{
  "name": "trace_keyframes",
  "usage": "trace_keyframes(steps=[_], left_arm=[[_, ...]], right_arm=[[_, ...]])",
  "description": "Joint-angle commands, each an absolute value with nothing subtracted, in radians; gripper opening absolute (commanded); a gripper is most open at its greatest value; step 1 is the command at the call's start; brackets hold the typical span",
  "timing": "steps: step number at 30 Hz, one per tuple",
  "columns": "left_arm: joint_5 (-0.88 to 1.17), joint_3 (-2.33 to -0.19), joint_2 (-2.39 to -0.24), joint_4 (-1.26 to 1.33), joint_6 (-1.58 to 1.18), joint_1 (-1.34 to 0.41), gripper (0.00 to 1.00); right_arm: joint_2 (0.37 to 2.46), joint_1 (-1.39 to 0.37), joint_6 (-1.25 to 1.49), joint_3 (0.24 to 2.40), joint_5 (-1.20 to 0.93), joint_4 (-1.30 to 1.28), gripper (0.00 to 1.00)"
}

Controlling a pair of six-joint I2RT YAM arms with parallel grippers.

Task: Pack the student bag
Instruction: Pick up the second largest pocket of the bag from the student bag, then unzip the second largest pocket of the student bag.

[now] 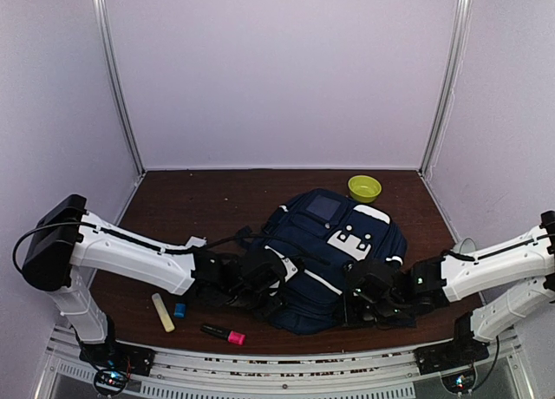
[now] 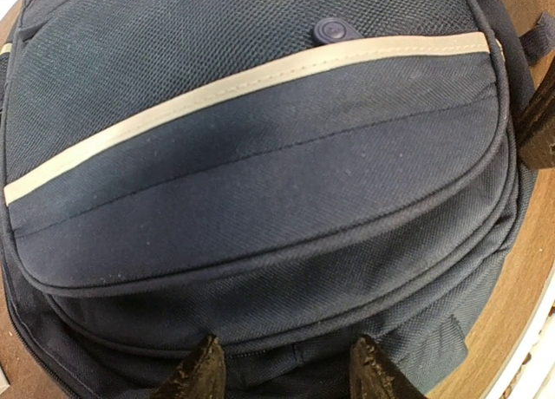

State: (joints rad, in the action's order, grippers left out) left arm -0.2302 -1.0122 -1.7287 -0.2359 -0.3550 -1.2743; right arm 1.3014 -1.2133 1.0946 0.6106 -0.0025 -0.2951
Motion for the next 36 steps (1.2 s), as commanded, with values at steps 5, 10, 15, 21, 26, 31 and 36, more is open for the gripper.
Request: trace_keyframes(steps=[5,10,15,21,26,31,36], left_arm=[[-0.363,-0.96,-1.567,-0.325,-0.382,-1.275,0.54],[-0.353,-0.869,-1.407,-0.353,-0.376,-1.192,0.55],[-0.332,-0.752,-1.299,-0.288,-0.34,-1.189,0.7],[-0.252,-0.658,-1.296,-0.131,-0.323,-1.189,0.8],[-0.218,-0.679,-1.404,-0.07,-0.344,-1.181,0.83],[-0.146,-0.676,-1.464,0.022,-0.342,-1.174,0.83],[-0.107,-0.659,-1.537,0.107,-0.328,-1.172,0.67]], right_arm=[[1.205,-1.222,1.032,0.701,0.062,-0.471,0.0],[1.183,-1.223,1.005,0.734,0.07,-0.513,0.0],[1.176,-1.224,0.995,0.762,0.093,-0.532,0.0],[1.128,-1.224,0.982,0.815,0.127,-0.573,0.0],[1.082,-1.223,0.982,0.819,0.138,-0.574,0.0],[1.096,-1.226,0.986,0.811,0.111,-0.533,0.0],[1.137,-1.23,0.979,0.826,0.09,-0.475,0.0]])
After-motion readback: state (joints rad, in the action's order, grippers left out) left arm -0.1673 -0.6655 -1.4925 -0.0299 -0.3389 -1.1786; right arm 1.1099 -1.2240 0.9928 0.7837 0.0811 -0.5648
